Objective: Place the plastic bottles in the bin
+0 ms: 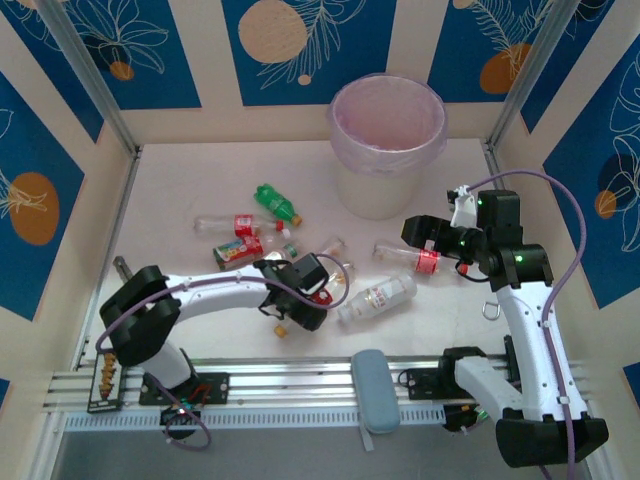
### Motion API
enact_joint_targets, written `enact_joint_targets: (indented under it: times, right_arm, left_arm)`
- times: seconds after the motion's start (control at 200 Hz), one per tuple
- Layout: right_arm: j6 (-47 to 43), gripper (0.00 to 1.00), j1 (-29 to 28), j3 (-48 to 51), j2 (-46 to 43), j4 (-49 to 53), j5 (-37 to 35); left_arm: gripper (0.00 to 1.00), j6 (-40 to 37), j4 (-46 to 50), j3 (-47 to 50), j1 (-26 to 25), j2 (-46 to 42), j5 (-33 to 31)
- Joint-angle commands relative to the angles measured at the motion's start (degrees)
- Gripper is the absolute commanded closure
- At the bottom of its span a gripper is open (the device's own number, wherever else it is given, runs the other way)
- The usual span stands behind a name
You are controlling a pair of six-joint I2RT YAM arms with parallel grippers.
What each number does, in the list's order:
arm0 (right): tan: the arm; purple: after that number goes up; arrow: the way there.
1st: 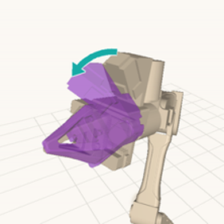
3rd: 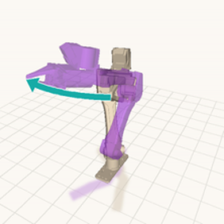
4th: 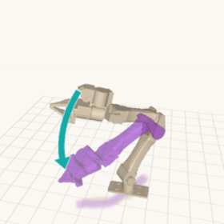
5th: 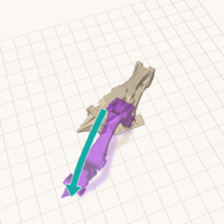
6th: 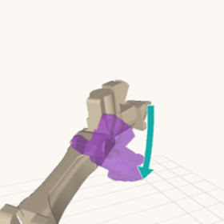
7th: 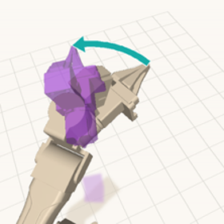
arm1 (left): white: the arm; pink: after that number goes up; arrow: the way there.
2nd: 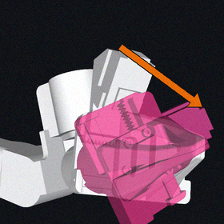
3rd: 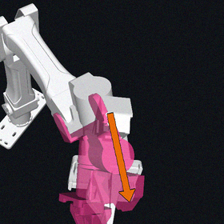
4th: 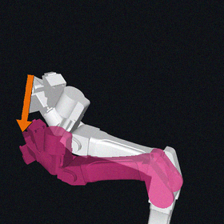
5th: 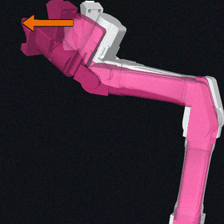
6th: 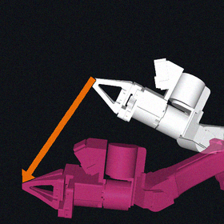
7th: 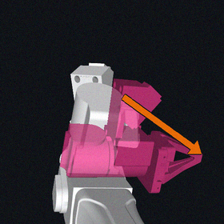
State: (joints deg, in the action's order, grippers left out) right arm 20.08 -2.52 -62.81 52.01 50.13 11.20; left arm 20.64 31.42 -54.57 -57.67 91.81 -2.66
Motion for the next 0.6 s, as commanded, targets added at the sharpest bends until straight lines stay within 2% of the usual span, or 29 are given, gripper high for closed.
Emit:
enact_joint_targets:
  times: [0.0,0.215,0.445,0.595]
  right_arm:
    - [0.7,0.07,0.2,1.2,0.0,-0.8,1.9]
    - [0.3,0.07,0.2,1.9,-0.1,-0.8,1.5]
    - [0.3,0.07,0.3,1.7,0.0,-0.8,1.5]
    - [0.5,0.07,0.3,1.6,-0.2,-0.6,1.6]
  left_arm:
    - [0.19,-0.1,-1.2,-0.4,-0.7,1.4,0.0]
    - [0.26,0.0,-1.2,-1.4,-0.7,2.2,0.4]
    - [0.36,0.4,-0.8,-2.9,-0.7,-1.0,0.5]
    - [0.39,0.6,0.1,-4.1,-0.5,-3.2,-0.4]
